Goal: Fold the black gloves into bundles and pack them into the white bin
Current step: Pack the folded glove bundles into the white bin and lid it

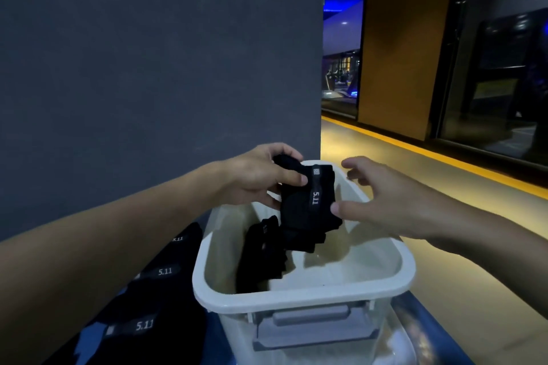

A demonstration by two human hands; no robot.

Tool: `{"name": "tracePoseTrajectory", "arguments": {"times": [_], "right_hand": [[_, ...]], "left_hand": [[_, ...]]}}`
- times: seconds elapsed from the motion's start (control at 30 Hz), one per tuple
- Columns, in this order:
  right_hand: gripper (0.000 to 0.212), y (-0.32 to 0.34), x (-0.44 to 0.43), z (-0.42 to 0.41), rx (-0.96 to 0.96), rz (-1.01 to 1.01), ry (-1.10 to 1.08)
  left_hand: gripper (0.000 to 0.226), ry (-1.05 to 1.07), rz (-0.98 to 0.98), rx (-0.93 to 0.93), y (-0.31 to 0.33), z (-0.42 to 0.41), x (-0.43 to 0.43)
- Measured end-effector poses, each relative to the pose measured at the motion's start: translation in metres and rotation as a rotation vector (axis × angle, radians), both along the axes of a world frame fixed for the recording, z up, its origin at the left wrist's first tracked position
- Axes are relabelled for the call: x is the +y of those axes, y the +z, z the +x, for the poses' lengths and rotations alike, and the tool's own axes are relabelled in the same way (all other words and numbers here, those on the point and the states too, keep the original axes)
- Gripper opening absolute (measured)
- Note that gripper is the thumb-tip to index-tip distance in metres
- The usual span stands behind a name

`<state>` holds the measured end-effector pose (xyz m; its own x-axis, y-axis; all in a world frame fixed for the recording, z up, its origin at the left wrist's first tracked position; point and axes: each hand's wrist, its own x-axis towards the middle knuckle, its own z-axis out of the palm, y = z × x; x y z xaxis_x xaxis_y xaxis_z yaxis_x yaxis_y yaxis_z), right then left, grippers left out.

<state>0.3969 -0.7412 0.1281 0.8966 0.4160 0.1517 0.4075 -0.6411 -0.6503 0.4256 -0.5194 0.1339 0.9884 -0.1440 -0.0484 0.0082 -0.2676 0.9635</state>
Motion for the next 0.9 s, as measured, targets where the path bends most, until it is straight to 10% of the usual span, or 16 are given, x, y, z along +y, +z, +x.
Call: {"name": "tracePoseTrajectory", "arguments": {"times": [0.47, 0.9], "right_hand": [[0.072, -0.015, -0.007, 0.001, 0.002, -0.035, 0.001], [0.067, -0.017, -0.007, 0.001, -0.033, -0.08, 0.007]], "left_hand": [[0.023, -0.058, 0.269, 0.33, -0.023, 0.032, -0.021], [0.045, 0.008, 0.516, 0.192, -0.041, 0.031, -0.028]]}}
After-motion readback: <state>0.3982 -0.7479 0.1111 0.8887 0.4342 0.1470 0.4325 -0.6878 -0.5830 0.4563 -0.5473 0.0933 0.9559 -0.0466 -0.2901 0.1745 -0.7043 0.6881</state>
